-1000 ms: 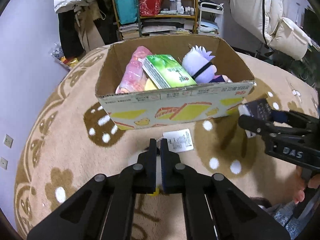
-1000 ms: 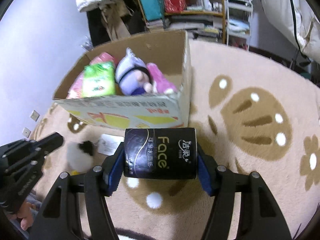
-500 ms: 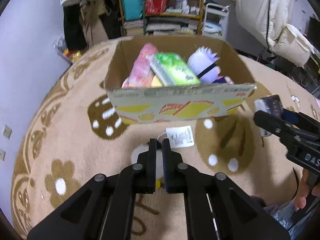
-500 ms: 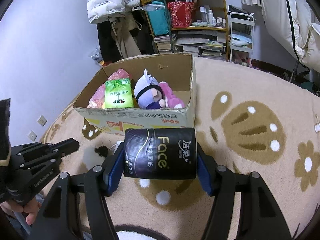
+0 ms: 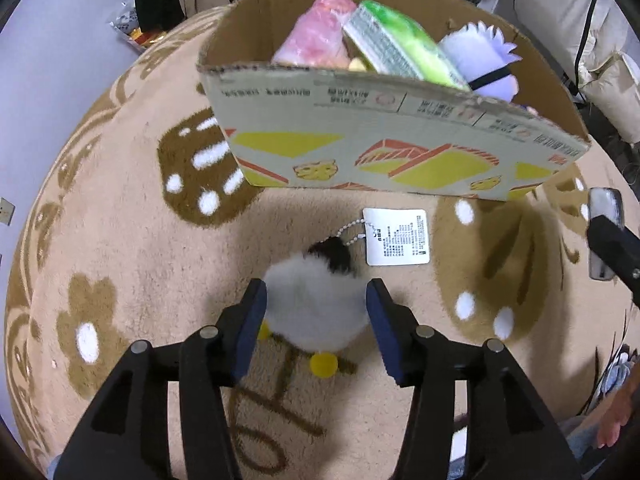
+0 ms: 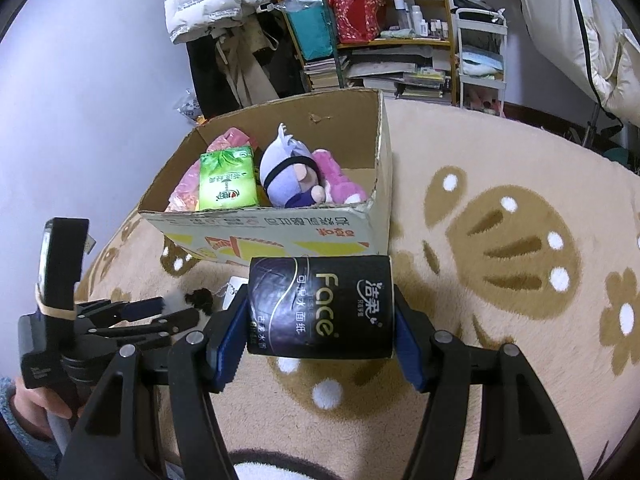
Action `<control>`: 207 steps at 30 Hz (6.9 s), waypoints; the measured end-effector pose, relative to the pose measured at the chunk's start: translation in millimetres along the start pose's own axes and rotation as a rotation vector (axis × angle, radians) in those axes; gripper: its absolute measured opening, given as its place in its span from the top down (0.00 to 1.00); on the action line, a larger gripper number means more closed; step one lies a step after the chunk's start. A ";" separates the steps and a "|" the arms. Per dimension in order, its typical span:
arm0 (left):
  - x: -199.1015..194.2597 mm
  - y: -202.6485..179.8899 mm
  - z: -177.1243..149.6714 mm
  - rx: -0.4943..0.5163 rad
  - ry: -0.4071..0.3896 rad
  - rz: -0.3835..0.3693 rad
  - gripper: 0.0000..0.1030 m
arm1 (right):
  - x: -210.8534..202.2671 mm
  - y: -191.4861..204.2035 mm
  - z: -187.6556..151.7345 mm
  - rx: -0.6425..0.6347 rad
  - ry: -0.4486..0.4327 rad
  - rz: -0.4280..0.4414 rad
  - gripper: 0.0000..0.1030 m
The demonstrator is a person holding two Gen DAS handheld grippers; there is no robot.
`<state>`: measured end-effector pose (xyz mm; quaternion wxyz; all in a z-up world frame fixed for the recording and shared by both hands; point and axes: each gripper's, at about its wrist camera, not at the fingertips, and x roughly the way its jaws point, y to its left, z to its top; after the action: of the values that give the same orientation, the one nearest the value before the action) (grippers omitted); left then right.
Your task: Organize soft objects
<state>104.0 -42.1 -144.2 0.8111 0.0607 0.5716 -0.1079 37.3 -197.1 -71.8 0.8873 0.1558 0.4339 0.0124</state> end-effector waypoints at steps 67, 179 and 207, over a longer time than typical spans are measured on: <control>-157.8 -14.7 59.9 0.070 -0.718 0.106 0.76 | -40.6 22.4 71.6 -0.174 -0.435 0.001 0.34; -224.1 3.0 -60.4 0.024 -0.729 0.215 0.02 | -140.0 20.9 -0.4 -0.125 -0.507 -0.035 0.00; -200.4 -0.3 -48.5 0.060 -0.704 0.225 0.02 | -122.4 11.2 1.9 -0.104 -0.464 -0.043 0.00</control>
<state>-5.1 -10.5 27.9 0.9627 0.1058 0.2440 -0.0492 -36.2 -206.2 26.3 0.9702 0.0995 0.2202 -0.0202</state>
